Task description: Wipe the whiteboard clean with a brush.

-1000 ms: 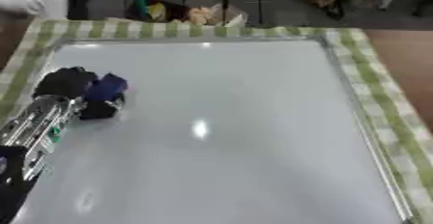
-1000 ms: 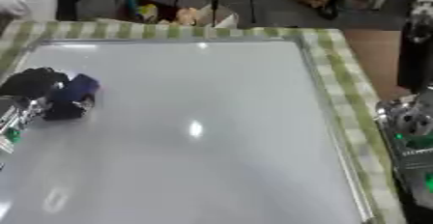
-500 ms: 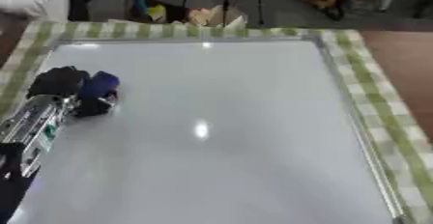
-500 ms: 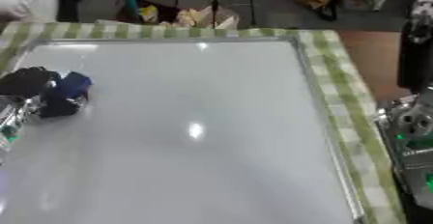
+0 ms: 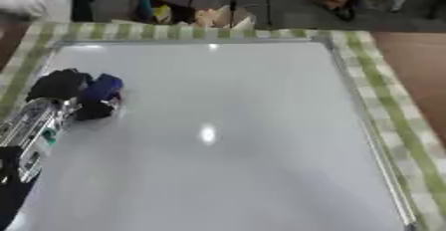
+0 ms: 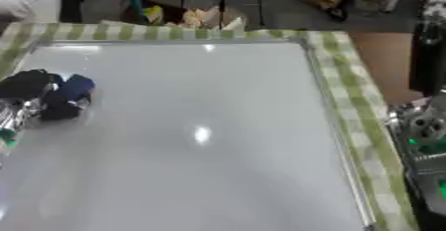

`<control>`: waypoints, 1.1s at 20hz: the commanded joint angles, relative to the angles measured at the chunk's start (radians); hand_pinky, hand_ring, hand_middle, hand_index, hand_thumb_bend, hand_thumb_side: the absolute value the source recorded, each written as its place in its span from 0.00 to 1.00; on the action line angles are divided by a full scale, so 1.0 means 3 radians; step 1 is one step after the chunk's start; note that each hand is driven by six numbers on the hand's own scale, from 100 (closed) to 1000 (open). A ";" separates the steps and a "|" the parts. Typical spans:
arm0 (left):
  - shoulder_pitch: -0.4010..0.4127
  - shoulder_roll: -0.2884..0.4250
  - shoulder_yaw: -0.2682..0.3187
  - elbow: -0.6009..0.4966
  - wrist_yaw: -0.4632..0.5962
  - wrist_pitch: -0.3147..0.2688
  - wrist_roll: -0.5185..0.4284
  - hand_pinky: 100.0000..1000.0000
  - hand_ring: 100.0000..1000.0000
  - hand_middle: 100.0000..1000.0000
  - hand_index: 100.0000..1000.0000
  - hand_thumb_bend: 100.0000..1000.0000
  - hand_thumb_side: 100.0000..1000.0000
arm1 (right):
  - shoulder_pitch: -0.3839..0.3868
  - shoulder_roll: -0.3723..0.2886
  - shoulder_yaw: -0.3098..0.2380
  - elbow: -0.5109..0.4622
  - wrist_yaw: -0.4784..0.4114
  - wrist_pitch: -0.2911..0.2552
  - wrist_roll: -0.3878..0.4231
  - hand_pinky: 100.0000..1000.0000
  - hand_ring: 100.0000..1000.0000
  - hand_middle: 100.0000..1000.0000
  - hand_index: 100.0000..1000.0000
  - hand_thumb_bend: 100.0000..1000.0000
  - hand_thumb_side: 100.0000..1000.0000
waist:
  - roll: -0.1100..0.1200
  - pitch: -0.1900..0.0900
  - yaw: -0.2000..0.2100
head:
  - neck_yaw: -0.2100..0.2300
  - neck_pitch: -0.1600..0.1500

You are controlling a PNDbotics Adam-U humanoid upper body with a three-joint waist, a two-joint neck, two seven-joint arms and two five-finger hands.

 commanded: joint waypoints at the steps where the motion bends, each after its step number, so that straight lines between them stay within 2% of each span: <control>1: 0.0079 0.0059 -0.0088 0.0000 0.0011 -0.0016 -0.0042 0.01 0.33 0.41 0.69 0.00 0.81 | -0.0027 -0.0042 -0.0006 -0.0043 -0.0025 -0.0005 0.0007 0.79 0.87 0.68 0.80 0.00 1.00 | -0.0014 -0.0053 0.0007 | 0.0004 -0.0019; 5: 0.0095 0.0082 -0.0099 -0.0059 -0.0063 -0.0028 -0.0082 0.02 0.33 0.41 0.69 0.00 0.80 | -0.0021 -0.0039 -0.0008 -0.0043 -0.0026 -0.0007 0.0005 0.79 0.87 0.68 0.80 0.00 1.00 | -0.0010 -0.0059 0.0016 | 0.0006 -0.0020; 14: 0.0121 0.0086 -0.0314 -0.0152 -0.0205 -0.0267 -0.0155 0.03 0.34 0.41 0.69 0.01 0.80 | -0.0029 -0.0037 -0.0006 -0.0043 -0.0031 -0.0008 0.0007 0.79 0.87 0.68 0.80 0.00 1.00 | -0.0014 -0.0059 0.0001 | 0.0020 -0.0033; 22: 0.0128 0.0086 -0.0429 -0.0262 -0.0224 -0.0402 -0.0166 0.03 0.34 0.41 0.69 0.01 0.80 | -0.0032 -0.0035 -0.0004 -0.0043 -0.0035 -0.0015 0.0009 0.79 0.87 0.68 0.80 0.00 1.00 | -0.0010 -0.0062 0.0004 | 0.0023 -0.0032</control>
